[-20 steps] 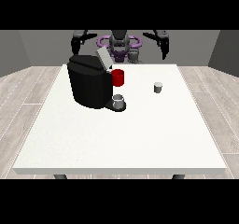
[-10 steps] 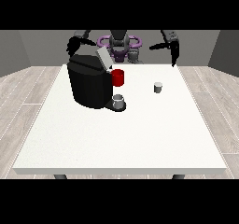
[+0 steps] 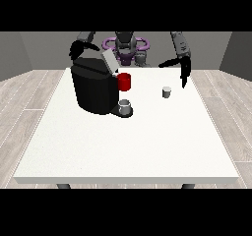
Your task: Insert the coffee pod into the coffee machine and close the lid
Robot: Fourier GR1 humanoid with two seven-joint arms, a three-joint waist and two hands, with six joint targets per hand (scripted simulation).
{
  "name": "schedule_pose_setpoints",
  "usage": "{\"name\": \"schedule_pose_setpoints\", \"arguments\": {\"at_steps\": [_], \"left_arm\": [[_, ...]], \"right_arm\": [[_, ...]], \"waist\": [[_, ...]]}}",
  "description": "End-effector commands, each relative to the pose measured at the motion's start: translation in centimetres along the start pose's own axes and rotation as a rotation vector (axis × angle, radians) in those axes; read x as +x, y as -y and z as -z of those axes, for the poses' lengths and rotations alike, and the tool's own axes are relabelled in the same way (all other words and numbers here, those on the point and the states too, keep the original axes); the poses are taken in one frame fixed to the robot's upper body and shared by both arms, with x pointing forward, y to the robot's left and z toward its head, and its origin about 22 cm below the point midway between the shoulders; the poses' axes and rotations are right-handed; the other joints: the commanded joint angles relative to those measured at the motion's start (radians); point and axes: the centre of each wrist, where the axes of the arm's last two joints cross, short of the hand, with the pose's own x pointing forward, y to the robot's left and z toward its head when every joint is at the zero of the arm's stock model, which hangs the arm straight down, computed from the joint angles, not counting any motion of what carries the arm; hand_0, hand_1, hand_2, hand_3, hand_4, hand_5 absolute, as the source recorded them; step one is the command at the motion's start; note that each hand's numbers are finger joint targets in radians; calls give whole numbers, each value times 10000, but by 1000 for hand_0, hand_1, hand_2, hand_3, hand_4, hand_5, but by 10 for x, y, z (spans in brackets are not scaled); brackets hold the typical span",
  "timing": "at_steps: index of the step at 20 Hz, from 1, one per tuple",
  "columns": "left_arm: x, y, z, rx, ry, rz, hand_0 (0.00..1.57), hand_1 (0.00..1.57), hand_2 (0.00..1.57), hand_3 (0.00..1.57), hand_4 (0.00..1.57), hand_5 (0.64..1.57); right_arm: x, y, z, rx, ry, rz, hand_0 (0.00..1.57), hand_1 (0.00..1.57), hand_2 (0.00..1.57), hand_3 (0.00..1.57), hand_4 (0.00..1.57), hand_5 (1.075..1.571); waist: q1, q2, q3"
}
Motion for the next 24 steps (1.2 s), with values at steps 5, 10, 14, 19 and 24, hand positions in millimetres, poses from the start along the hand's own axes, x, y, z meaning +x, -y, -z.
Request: {"name": "schedule_pose_setpoints", "arguments": {"at_steps": [5, 10, 14, 19, 24], "left_arm": [[-11, 1, 13, -478, -752, 1172, 0, 0, 0, 0, 0, 1571], [-8, 29, 26, -790, -446, 1868, 0, 0, 198, 0, 0, 1571], [-8, 25, 28, -1062, -1042, 2543, 223, 223, 529, 222, 0, 1571], [-21, 9, 30, -329, -1174, 2752, 758, 758, 820, 513, 0, 1571], [-5, -1, 40, -749, -1655, 4190, 600, 600, 715, 469, 0, 1571]], "right_arm": [[-11, 1, 4, 113, -337, -68, 0, 0, 0, 0, 340, 1571], [-1, -8, 32, -436, -344, -87, 0, 0, 0, 0, 397, 1571], [-24, 10, 21, -593, -1206, -393, 0, 0, 0, 0, 371, 1571], [0, 1, 39, -373, -534, -607, 0, 0, 0, 0, 422, 1571], [-2, -3, 42, -435, -912, -686, 0, 0, 0, 0, 356, 1571]], "waist": [[118, 265, 1], [406, 619, 0], [521, 91, 3], [124, 968, -3], [105, 552, 1]]}}
